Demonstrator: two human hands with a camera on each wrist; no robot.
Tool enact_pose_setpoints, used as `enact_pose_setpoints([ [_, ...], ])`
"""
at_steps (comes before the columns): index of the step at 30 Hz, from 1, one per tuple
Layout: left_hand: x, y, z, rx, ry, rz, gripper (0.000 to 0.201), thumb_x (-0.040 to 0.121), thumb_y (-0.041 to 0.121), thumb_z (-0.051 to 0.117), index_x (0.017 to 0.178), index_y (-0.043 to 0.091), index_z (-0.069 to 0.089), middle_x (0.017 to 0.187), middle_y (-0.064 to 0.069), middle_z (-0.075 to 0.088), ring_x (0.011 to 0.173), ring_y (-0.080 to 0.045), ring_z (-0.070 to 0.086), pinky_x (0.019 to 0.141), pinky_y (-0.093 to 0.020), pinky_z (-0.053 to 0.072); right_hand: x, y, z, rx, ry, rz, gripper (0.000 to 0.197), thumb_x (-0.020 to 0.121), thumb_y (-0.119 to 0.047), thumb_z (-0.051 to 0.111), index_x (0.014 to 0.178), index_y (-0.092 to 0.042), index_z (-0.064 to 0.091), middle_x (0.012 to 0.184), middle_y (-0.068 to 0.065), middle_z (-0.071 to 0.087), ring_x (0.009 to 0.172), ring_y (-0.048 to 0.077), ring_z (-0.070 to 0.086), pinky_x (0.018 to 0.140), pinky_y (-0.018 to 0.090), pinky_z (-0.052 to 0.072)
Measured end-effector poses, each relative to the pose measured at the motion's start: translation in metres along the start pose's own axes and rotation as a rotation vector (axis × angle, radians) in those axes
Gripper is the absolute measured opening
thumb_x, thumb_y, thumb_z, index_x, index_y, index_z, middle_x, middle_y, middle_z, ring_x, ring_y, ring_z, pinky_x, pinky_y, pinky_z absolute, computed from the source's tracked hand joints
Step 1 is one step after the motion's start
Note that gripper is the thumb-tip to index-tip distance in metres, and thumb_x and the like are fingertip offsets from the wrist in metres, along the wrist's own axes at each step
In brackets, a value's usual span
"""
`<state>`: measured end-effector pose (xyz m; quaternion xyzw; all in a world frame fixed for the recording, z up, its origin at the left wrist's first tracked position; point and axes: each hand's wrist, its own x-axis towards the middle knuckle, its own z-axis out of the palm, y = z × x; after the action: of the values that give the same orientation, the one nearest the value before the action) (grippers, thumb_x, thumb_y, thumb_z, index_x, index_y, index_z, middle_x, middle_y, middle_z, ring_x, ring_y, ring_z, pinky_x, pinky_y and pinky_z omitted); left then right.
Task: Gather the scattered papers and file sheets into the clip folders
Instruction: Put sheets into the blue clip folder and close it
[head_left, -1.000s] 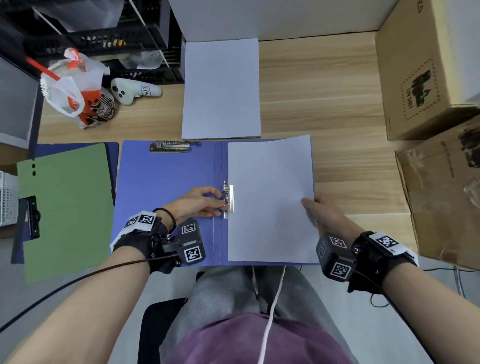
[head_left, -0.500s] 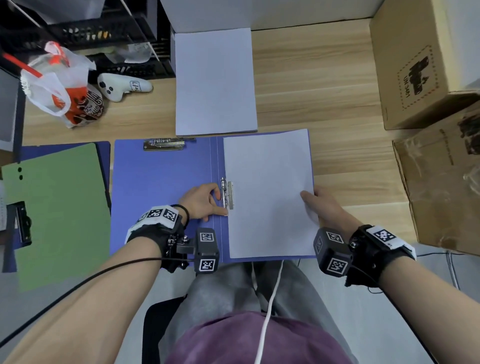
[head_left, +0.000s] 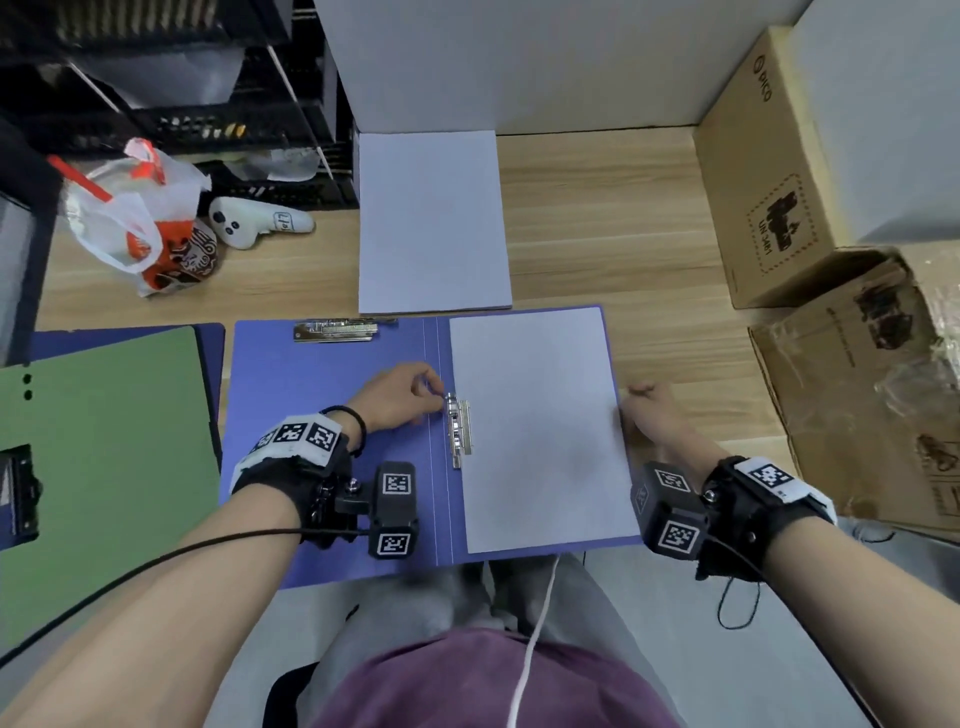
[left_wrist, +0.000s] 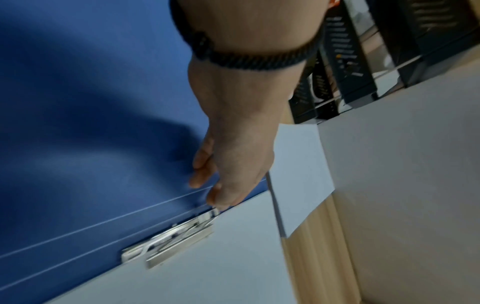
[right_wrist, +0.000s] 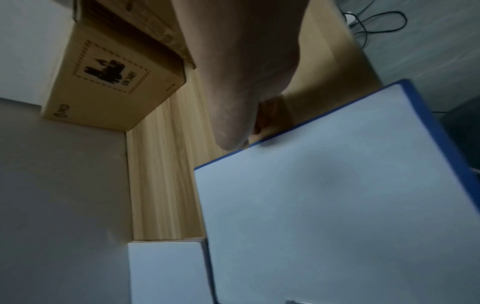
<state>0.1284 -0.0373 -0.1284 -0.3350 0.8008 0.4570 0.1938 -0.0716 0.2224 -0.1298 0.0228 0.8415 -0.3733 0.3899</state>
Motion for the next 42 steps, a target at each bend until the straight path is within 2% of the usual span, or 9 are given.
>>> enact_pose_setpoints([
  [2,0.006,0.005,-0.018,-0.070,0.118,0.031,0.010,0.089,0.015,0.060,0.097,0.019,0.064,0.087,-0.004,0.066,0.077,-0.015,0.059,0.069,-0.022,0.044,0.009,-0.019,0.001,0.008,-0.036,-0.023,0.020,0.086,-0.008,0.052,0.068,-0.015,0.057,0.058,-0.007,0.059,0.053,0.009,0.055,0.052,0.023,0.037],
  [6,0.021,0.014,-0.043,-0.166,0.300,0.078,0.017,0.092,0.009,0.054,0.100,0.015,0.068,0.095,0.001,0.066,0.088,-0.014,0.057,0.070,-0.016,0.043,0.021,-0.061,0.018,0.023,-0.113,-0.076,0.016,0.097,-0.017,0.050,0.107,-0.019,0.063,0.091,-0.003,0.061,0.081,0.012,0.055,0.066,0.022,0.042],
  [12,0.061,0.033,-0.057,-0.478,0.312,0.009,0.025,0.092,0.008,0.054,0.085,0.029,0.065,0.087,0.006,0.068,0.074,-0.014,0.060,0.085,-0.034,0.051,0.046,-0.110,0.054,0.038,-0.270,-0.108,0.039,0.099,-0.015,0.047,0.138,-0.015,0.047,0.113,0.002,0.055,0.099,0.017,0.052,0.086,0.031,0.044],
  [20,0.110,0.054,-0.043,-0.342,0.277,-0.030,0.026,0.096,0.015,0.045,0.112,0.020,0.064,0.091,0.012,0.057,0.083,-0.009,0.054,0.071,-0.016,0.044,0.085,-0.145,0.096,-0.009,-0.295,-0.196,0.016,0.079,0.006,0.040,0.079,-0.009,0.044,0.068,0.004,0.031,0.060,0.016,0.032,0.048,0.021,0.026],
  [28,0.124,0.049,-0.038,-0.330,0.205,-0.090,0.031,0.092,0.008,0.045,0.117,0.014,0.062,0.110,0.001,0.060,0.099,-0.012,0.054,0.095,-0.024,0.044,0.089,-0.144,0.115,0.010,-0.255,-0.318,0.011,0.070,0.000,0.038,0.066,-0.006,0.030,0.075,0.006,0.029,0.069,0.019,0.026,0.058,0.027,0.021],
  [31,0.127,0.053,-0.043,-0.331,0.153,-0.101,0.031,0.094,0.011,0.045,0.121,0.014,0.060,0.112,0.002,0.058,0.102,-0.012,0.052,0.091,-0.020,0.040,0.086,-0.145,0.115,-0.052,-0.246,-0.330,0.032,0.075,-0.008,0.041,0.062,-0.033,0.025,0.087,-0.005,0.030,0.075,0.015,0.030,0.059,0.019,0.024],
  [37,0.131,0.057,-0.044,-0.296,0.140,-0.118,0.028,0.095,0.015,0.047,0.119,0.014,0.061,0.105,0.004,0.057,0.098,-0.012,0.051,0.080,-0.019,0.038,0.088,-0.155,0.117,-0.169,-0.322,-0.356,0.030,0.077,-0.024,0.040,0.100,-0.022,0.060,0.111,0.006,0.048,0.094,0.020,0.037,0.072,0.022,0.040],
  [40,0.133,0.056,-0.043,-0.308,0.143,-0.138,0.026,0.095,0.018,0.047,0.117,0.016,0.062,0.105,0.003,0.057,0.098,-0.013,0.052,0.086,-0.023,0.041,0.086,-0.161,0.117,-0.193,-0.301,-0.356,0.049,0.088,-0.026,0.045,0.136,-0.018,0.051,0.143,0.008,0.045,0.119,0.021,0.044,0.106,0.039,0.040],
  [42,0.134,0.056,-0.043,-0.304,0.151,-0.148,0.025,0.096,0.018,0.047,0.116,0.017,0.062,0.105,0.002,0.057,0.099,-0.014,0.052,0.090,-0.026,0.042,0.083,-0.164,0.116,-0.222,-0.293,-0.367,0.049,0.095,-0.018,0.046,0.144,-0.014,0.042,0.150,0.008,0.038,0.136,0.021,0.035,0.112,0.030,0.029],
])
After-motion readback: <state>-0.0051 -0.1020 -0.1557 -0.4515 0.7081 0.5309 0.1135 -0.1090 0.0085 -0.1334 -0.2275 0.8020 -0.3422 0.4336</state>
